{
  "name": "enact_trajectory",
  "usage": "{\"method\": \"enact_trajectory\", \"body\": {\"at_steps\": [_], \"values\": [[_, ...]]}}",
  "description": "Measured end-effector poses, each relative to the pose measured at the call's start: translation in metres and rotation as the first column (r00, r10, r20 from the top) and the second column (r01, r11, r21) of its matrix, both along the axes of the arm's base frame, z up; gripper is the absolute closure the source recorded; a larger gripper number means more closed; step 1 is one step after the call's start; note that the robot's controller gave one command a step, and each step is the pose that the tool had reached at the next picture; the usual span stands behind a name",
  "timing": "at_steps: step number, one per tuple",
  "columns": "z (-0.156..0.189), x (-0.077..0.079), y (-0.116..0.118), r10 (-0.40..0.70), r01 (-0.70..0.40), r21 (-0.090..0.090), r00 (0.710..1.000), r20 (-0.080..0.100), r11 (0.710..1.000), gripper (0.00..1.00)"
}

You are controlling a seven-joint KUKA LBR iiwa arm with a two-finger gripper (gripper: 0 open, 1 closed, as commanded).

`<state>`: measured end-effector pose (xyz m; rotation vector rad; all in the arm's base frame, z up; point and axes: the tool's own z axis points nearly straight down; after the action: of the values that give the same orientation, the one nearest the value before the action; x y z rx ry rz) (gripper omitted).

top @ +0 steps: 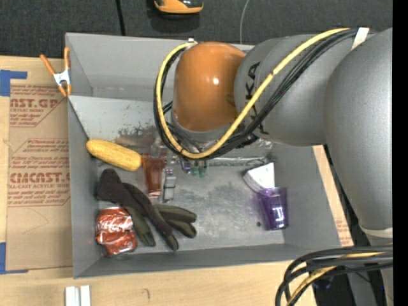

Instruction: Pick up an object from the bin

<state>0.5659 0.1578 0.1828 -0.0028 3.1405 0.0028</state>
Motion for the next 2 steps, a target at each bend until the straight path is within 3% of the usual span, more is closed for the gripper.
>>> {"method": "enact_trajectory", "body": {"at_steps": [1, 2], "values": [[-0.034, -0.010, -0.005, -0.054, 0.054, 0.002, 0.999, 0.007, 0.999, 0.00], [-0.082, -0.010, -0.009, -0.165, 0.165, 0.005, 0.986, 0.007, 0.986, 0.00]]}}
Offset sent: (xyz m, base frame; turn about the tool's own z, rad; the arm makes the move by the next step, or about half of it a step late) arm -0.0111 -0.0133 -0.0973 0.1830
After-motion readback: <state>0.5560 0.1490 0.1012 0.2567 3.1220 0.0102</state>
